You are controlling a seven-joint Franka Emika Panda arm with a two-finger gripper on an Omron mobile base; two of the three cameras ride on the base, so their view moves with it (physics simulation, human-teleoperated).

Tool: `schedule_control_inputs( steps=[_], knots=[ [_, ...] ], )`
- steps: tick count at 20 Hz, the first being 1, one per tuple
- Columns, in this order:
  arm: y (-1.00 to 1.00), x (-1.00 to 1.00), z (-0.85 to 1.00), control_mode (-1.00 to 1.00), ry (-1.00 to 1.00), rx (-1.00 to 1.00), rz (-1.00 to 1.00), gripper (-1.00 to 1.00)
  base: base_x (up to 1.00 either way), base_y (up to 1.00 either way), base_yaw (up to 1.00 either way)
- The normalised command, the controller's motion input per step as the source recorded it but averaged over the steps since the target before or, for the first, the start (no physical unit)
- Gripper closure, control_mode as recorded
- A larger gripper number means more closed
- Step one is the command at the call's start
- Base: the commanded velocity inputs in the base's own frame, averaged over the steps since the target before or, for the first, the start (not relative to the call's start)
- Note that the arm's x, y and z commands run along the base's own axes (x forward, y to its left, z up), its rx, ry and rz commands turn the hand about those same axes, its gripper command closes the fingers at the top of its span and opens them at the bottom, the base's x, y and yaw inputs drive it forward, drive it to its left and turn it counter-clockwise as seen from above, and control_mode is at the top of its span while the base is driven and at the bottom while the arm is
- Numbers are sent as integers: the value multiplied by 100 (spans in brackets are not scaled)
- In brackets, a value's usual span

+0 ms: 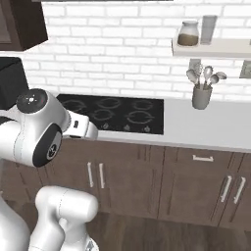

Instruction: Navigate to the toaster.

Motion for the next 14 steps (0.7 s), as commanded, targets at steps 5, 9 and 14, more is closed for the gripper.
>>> schedule_control_inputs(
  steps=[5,9,14],
  knots=[
    [0,0,0,100,0,0,0,-100,2,-100,0],
    [0,0,0,100,0,0,0,-100,57,-100,0],
    [0,0,0,100,0,0,0,-100,79,-100,0]
  ],
)
